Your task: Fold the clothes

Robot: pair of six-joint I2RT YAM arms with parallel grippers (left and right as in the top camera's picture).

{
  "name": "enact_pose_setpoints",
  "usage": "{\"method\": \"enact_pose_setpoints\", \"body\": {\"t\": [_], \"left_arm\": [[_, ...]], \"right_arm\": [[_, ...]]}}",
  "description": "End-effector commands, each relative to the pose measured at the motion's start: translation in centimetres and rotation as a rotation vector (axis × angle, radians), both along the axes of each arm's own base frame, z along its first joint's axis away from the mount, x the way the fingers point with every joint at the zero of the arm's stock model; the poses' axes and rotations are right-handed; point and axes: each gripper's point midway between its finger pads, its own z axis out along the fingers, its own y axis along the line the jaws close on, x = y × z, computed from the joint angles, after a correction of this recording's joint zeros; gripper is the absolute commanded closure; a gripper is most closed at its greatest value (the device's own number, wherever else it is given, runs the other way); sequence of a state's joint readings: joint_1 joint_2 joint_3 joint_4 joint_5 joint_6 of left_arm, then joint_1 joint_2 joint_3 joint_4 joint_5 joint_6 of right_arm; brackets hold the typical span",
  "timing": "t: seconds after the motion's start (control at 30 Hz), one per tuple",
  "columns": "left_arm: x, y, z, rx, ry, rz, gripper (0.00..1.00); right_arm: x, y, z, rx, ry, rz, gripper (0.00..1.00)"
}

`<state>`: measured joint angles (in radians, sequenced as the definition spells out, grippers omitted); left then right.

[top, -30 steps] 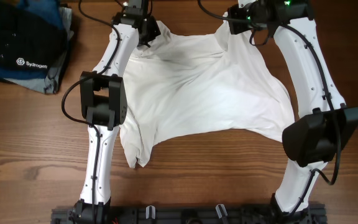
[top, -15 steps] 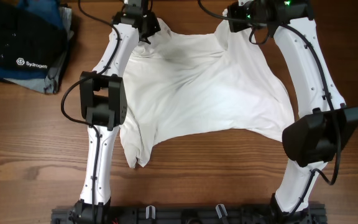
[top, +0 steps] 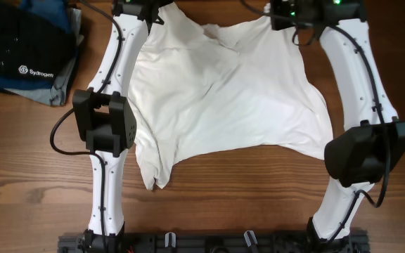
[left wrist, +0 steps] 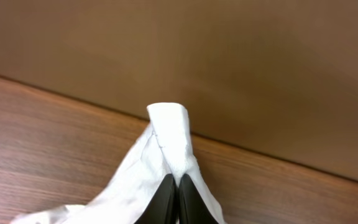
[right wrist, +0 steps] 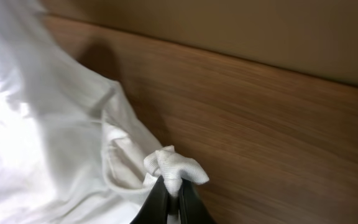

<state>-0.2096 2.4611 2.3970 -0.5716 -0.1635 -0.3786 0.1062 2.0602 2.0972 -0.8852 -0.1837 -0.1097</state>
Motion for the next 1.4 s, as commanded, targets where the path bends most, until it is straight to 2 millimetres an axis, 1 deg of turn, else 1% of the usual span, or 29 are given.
{"method": "enact_pose_setpoints", "body": {"t": [0.0, 0.03, 0.07, 0.13, 0.2, 0.3, 0.37, 0.4, 0.53, 0.63, 0.8, 0.93, 1.03, 1.1, 1.23, 1.3, 1.37], "left_arm": [[-0.3, 1.1, 2.1, 0.059, -0.03, 0.028, 0.96], [-0.4, 1.1, 2.0, 0.062, -0.024, 0.03, 0.96], [-0.5, 1.2, 1.9, 0.066, -0.019, 0.032, 0.96], [-0.5, 1.3, 1.8, 0.073, -0.018, 0.037, 0.96], [-0.5, 1.8, 2.0, 0.089, -0.025, 0.061, 0.96], [-0.3, 2.1, 2.4, 0.11, -0.039, 0.062, 0.96], [-0.3, 2.0, 2.7, 0.117, -0.046, 0.057, 0.96], [-0.3, 2.1, 3.3, 0.139, -0.058, 0.041, 0.96], [-0.1, 2.1, 4.8, 0.188, -0.093, 0.015, 0.96], [0.0, 2.6, 6.2, 0.206, -0.13, 0.039, 0.96], [0.3, 2.8, 9.5, 0.244, -0.221, 0.03, 0.96], [0.7, 2.9, 12.6, 0.283, -0.317, 0.026, 0.96], [0.6, 3.0, 14.0, 0.3, -0.354, 0.028, 0.96], [0.5, 3.1, 14.5, 0.332, -0.358, 0.018, 0.96], [0.3, 3.6, 14.5, 0.384, -0.344, 0.025, 0.96], [0.1, 3.9, 13.9, 0.39, -0.315, 0.031, 0.96], [-0.5, 3.9, 12.3, 0.372, -0.251, 0.028, 0.96]], "right_arm": [[0.3, -4.1, 2.7, 0.013, -0.051, -0.122, 0.96], [0.4, -5.1, 2.7, 0.022, -0.049, -0.154, 0.96], [0.5, -6.5, 2.7, 0.034, -0.047, -0.194, 0.96], [0.6, -8.3, 2.8, 0.045, -0.047, -0.237, 0.96], [0.6, -10.4, 2.8, 0.059, -0.044, -0.287, 0.96], [0.5, -12.8, 2.7, 0.072, -0.04, -0.346, 0.96], [0.3, -14.1, 2.7, 0.075, -0.038, -0.368, 0.96], [0.1, -15.2, 2.6, 0.073, -0.036, -0.388, 0.96], [0.0, -16.2, 2.6, 0.071, -0.037, -0.407, 0.96], [0.0, -16.8, 2.7, 0.071, -0.041, -0.416, 0.96], [0.0, -17.4, 2.8, 0.07, -0.049, -0.425, 0.96], [0.0, -17.4, 2.8, 0.059, -0.051, -0.414, 0.96], [0.0, -17.5, 2.8, 0.054, -0.052, -0.41, 0.96], [0.1, -17.6, 3.0, 0.052, -0.061, -0.41, 0.96], [0.8, -17.8, 3.7, 0.052, -0.103, -0.41, 0.96], [0.8, -17.8, 3.8, 0.053, -0.105, -0.41, 0.96], [0.7, -17.8, 3.6, 0.053, -0.098, -0.411, 0.96]]}}
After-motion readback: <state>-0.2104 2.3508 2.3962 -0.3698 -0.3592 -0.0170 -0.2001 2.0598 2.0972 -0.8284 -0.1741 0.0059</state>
